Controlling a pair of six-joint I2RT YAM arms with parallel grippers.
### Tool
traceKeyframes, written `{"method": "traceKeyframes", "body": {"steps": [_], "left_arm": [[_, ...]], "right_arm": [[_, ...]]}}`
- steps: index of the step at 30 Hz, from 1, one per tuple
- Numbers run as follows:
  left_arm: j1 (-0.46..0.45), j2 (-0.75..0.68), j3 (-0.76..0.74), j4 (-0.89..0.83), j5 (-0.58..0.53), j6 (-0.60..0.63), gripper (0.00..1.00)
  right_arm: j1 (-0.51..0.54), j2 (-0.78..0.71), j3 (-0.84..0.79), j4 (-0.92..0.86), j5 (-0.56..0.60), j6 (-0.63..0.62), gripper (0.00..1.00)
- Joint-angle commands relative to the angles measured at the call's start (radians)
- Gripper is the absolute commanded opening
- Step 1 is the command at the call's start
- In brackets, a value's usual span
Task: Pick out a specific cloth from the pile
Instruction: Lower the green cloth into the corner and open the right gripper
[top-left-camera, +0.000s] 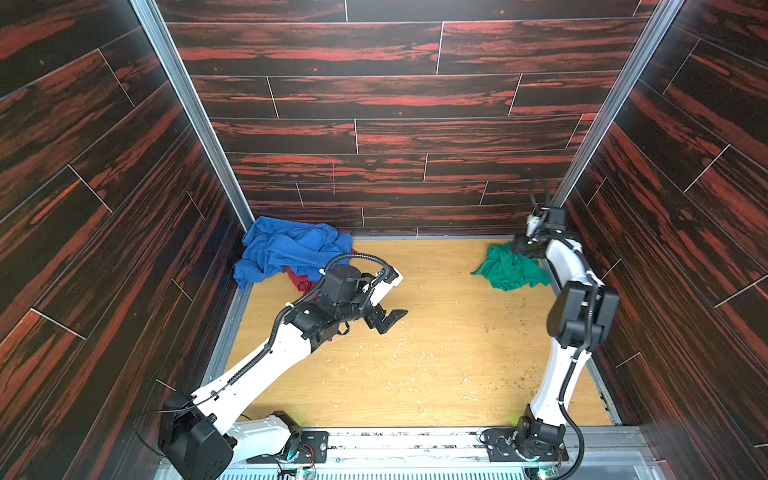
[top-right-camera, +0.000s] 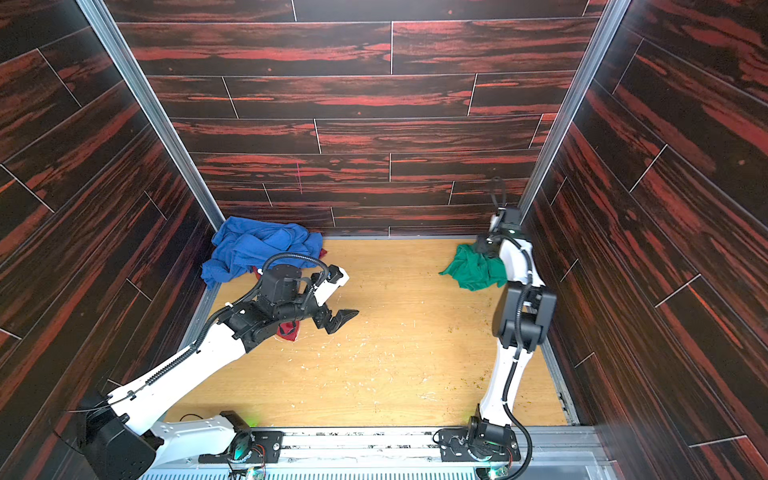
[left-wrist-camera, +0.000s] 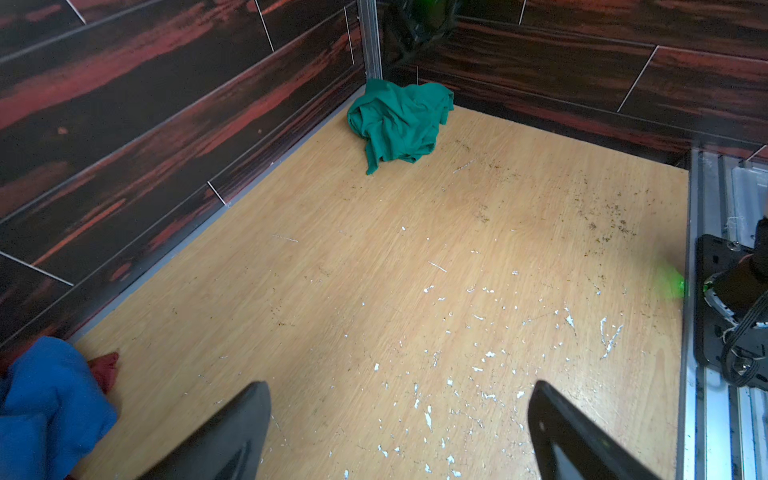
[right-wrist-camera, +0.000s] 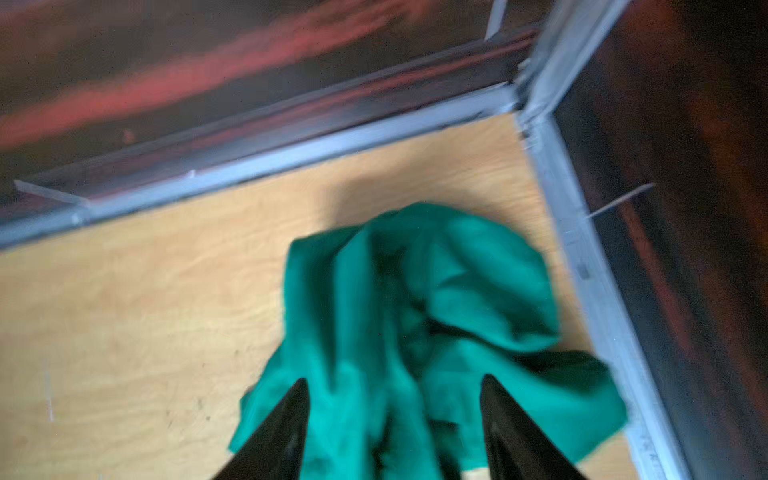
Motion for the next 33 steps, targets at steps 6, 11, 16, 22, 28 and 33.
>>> {"method": "traceKeyframes", "body": {"steps": [6, 11, 16, 22, 28, 33], "left_arm": [[-0.005, 0.003, -0.002, 0.001, 0.022, 0.01, 0.99], [-0.007, -0.001, -0.001, -0.003, 0.019, 0.013, 0.99], [-0.008, -0.002, 0.001, -0.006, 0.021, 0.016, 0.99], [-0.012, -0.004, 0.004, -0.011, 0.023, 0.015, 0.99], [-0.013, -0.01, 0.007, -0.018, 0.021, 0.02, 0.99], [-0.015, -0.019, 0.009, -0.02, 0.019, 0.022, 0.99]], "right_arm": [[-0.12, 0.024, -0.122, 0.033, -0.098, 0.051, 0.66], [-0.129, 0.099, -0.101, 0.013, -0.107, 0.048, 0.65], [-0.13, 0.122, -0.114, 0.013, -0.202, 0.06, 0.6], [-0.13, 0.117, -0.14, 0.04, -0.304, 0.074, 0.57], [-0.131, 0.088, -0.144, 0.057, -0.369, 0.111, 0.55], [-0.13, 0.012, -0.151, 0.045, -0.291, 0.121, 0.57]]}}
